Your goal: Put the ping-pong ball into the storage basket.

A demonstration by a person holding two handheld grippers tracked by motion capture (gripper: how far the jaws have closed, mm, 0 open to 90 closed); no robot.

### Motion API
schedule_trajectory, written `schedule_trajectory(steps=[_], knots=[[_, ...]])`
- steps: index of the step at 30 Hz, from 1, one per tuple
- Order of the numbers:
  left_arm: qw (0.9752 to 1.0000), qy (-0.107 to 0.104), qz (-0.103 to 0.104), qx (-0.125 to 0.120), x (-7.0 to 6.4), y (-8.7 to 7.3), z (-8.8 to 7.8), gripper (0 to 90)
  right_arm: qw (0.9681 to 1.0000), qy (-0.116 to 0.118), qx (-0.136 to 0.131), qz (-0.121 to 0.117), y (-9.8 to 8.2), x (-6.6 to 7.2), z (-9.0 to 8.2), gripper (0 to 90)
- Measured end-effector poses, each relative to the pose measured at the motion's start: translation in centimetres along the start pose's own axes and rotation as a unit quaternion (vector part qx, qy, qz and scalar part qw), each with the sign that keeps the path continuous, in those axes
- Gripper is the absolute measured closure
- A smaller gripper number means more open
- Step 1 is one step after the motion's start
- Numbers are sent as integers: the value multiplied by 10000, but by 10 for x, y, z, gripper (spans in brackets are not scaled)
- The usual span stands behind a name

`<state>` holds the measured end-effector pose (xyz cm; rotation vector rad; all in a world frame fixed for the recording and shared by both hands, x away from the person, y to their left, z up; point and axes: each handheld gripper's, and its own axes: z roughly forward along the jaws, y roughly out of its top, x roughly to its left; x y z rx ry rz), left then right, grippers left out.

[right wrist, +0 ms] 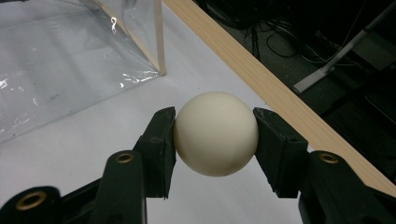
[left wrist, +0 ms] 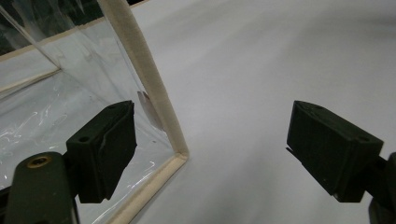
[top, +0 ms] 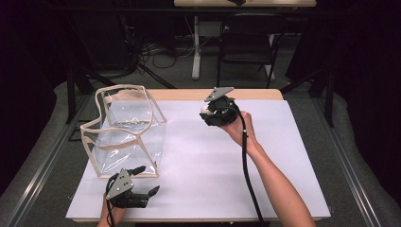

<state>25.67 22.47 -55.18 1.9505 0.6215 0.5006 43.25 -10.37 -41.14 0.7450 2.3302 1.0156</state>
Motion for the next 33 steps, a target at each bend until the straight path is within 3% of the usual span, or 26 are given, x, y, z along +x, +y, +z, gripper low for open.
schedule_trajectory(steps=[33], knots=[[10000, 10, 17, 3, 0, 0, -1, 160, 9998, -24, -33, -194, 25, 3, 3, 508]])
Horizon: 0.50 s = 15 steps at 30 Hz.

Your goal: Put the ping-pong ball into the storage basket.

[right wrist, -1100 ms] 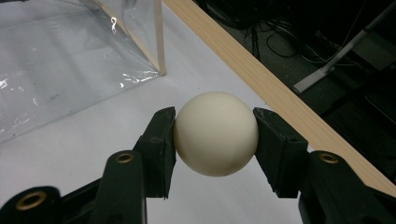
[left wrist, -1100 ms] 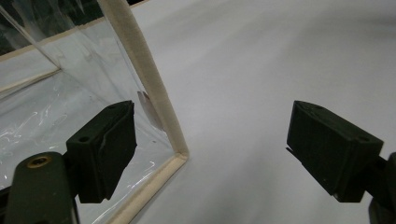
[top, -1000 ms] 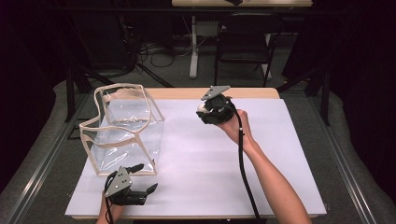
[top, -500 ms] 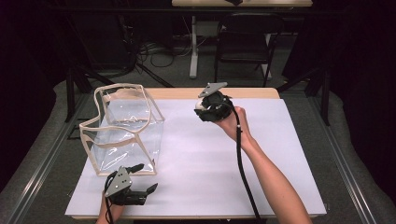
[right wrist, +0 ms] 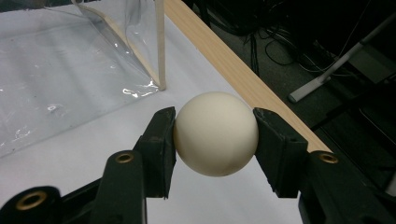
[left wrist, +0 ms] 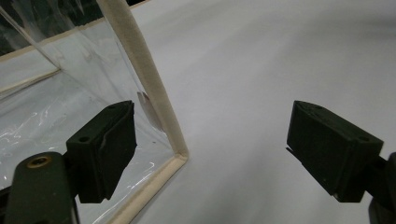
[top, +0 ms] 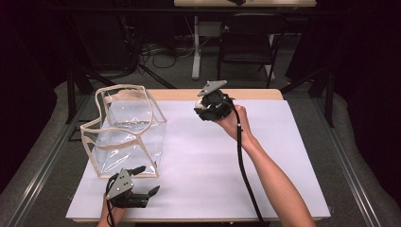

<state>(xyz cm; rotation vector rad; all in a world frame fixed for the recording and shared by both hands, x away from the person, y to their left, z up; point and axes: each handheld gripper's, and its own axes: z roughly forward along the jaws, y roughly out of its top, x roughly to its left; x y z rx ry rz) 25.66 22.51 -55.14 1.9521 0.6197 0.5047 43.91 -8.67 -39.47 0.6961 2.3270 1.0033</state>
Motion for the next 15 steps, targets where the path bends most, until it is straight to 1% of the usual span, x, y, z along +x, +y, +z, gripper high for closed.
schedule_trajectory(steps=[6, 15], knots=[[10000, 7, 2, -5, 0, 0, 0, 160, 10000, 13, -22, 18, 4, 1, 1, 508], [10000, -5, -10, -12, 0, 0, 0, 160, 9999, 62, -78, -38, 10, 5, 4, 508]])
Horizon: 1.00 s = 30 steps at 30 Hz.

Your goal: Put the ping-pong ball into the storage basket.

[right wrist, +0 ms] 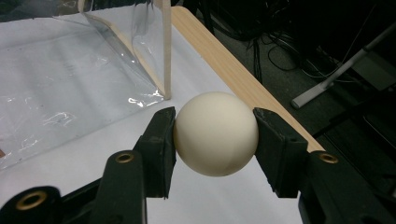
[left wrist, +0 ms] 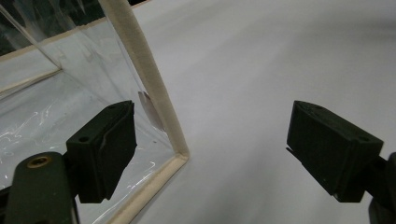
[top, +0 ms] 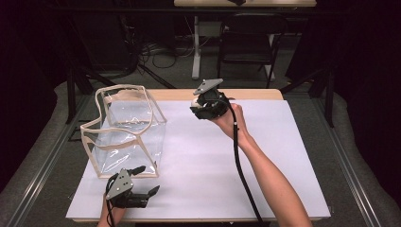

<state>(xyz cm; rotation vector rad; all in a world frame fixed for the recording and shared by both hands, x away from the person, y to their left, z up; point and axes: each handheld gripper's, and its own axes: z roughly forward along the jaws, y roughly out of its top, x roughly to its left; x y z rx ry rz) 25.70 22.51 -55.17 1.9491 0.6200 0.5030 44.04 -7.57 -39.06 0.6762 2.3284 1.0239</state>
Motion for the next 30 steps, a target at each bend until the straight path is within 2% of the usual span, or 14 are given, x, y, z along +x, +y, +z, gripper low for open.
schedule_trajectory(steps=[30], knots=[[10000, -16, -2, -4, 0, 0, 0, 160, 9998, 57, -48, -171, 21, 10, 7, 509]])
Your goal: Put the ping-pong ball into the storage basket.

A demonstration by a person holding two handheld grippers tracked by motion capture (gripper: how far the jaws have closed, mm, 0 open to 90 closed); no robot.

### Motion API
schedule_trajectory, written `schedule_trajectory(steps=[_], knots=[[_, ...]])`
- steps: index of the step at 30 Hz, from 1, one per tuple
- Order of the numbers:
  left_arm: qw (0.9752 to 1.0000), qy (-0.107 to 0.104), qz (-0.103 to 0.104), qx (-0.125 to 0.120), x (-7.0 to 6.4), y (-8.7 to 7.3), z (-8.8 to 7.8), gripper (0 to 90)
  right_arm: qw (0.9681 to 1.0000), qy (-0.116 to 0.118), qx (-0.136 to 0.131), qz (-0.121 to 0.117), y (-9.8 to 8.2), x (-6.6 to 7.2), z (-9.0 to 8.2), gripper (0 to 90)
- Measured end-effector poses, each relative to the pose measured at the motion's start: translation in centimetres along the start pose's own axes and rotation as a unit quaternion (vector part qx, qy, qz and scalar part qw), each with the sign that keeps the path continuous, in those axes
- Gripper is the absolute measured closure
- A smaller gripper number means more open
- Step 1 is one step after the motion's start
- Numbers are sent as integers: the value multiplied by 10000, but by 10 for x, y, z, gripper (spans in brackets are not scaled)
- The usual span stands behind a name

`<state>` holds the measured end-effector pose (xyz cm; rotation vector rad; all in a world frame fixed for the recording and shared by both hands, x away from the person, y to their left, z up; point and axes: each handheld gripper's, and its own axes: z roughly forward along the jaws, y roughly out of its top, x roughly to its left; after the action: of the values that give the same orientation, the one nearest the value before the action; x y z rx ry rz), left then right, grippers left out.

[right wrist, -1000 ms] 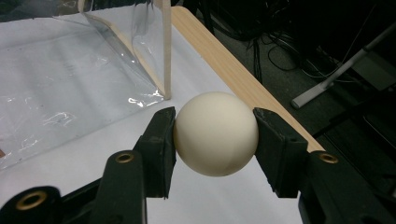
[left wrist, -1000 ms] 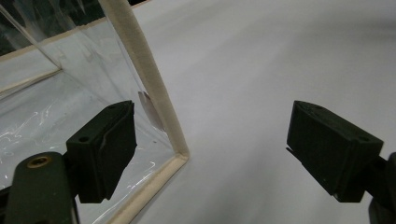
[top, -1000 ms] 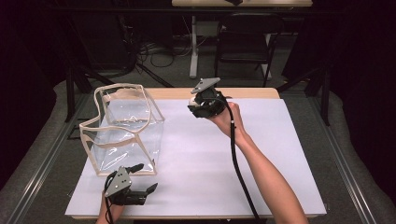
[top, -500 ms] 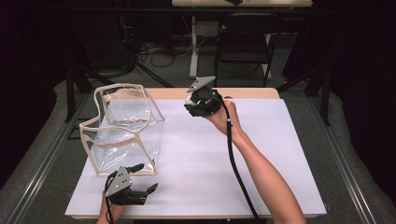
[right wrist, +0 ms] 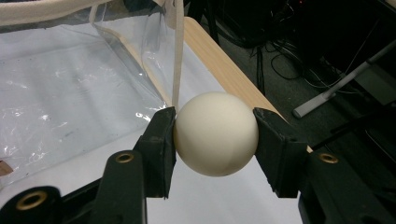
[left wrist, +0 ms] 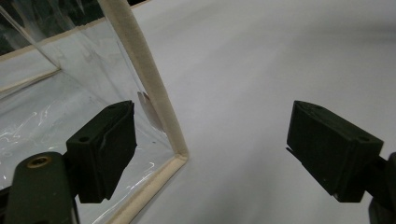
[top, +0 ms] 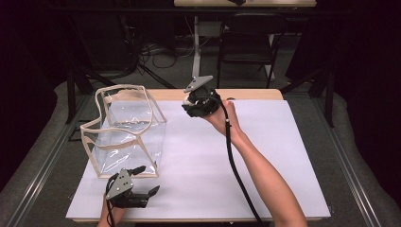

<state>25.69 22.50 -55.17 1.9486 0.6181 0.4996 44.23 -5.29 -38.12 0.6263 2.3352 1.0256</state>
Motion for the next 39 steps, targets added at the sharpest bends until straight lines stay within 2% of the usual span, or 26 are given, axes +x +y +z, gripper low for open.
schedule_trajectory(steps=[32, 39], knots=[[10000, -2, 3, -1, 0, 1, 1, 160, 9997, 64, -90, -237, 28, 9, -1, 509], [10000, -11, -6, -16, 0, 0, 1, 160, 9996, 73, -111, -229, 34, 10, -1, 508]])
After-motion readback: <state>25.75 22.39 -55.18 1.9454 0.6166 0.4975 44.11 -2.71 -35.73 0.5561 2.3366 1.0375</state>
